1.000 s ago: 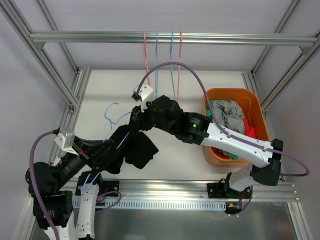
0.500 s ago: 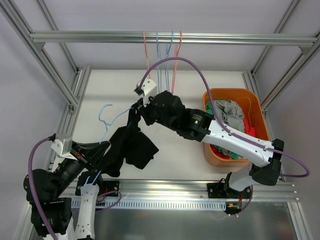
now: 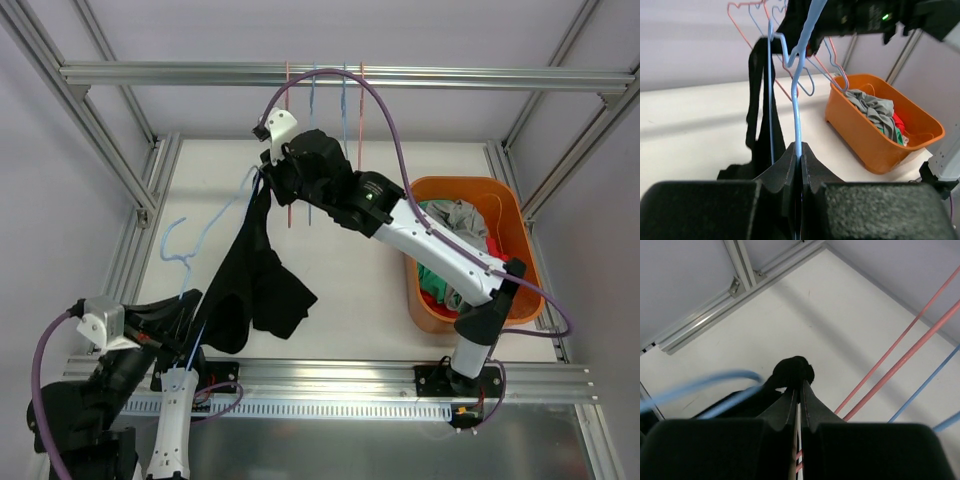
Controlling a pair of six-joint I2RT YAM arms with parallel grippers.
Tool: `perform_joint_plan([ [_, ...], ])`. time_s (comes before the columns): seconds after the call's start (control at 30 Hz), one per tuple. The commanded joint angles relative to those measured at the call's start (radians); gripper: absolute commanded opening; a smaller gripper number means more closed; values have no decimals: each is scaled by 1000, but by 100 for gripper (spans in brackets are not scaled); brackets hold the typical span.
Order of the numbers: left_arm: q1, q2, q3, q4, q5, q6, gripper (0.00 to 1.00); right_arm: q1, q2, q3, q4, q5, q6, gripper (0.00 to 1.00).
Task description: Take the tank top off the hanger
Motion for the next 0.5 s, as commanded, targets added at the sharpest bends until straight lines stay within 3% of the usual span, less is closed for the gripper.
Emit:
perform_joint_plan([
  [0.0,-8,24,114,23,-37,25,0,-36,32,56,-36,-36,-3,0],
  [0.17,-5,64,198,39,-97,13,0,-42,26,45,-45,-96,25,0],
  [0.27,-7,85,128,184,-167,-13,0,-37,-28,-10,-39,-184,45,0],
  [0.4,-5,165,-58,507,-121,-130,0,-4,-154,-141,-1,-204,55,0],
  [0.47,-5,200,-142,798,-127,-191,0,10,-229,-207,4,-251,54,0],
])
